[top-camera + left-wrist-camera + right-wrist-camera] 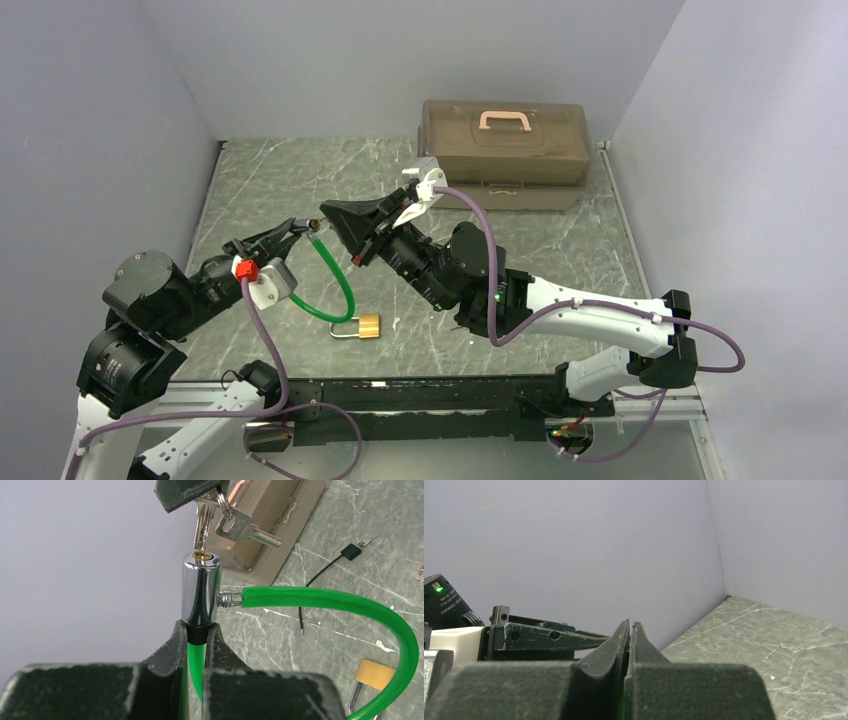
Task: Unlock with the key
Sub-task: Unlock the lock.
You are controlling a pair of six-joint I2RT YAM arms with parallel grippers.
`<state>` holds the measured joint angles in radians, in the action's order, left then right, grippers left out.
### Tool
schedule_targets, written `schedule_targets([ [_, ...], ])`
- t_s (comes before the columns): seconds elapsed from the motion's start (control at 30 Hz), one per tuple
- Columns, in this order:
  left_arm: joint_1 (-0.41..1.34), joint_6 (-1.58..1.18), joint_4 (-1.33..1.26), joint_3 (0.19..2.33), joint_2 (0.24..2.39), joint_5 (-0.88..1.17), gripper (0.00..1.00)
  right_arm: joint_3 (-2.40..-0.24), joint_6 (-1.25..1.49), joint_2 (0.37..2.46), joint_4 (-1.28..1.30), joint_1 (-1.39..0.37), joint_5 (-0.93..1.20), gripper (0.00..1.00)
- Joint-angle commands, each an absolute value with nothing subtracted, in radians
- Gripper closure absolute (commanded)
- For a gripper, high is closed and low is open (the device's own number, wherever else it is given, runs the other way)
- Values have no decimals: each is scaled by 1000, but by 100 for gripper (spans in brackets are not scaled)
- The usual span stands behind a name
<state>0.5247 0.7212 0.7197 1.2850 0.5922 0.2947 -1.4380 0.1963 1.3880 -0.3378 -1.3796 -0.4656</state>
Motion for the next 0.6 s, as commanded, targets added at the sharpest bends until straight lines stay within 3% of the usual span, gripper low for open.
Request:
schedule_targets([
  [0.0, 520, 721, 635, 1309, 583, 312, 100, -1468, 218, 1395, -362, -1376, -468, 100],
  [0.43, 520, 766, 624, 1247, 571, 281, 100, -1433, 209, 1360, -377, -1377, -462, 100],
  [0.57, 519, 881, 525, 1087, 484, 292, 100, -1350, 187, 1301, -392, -1376, -444, 100],
])
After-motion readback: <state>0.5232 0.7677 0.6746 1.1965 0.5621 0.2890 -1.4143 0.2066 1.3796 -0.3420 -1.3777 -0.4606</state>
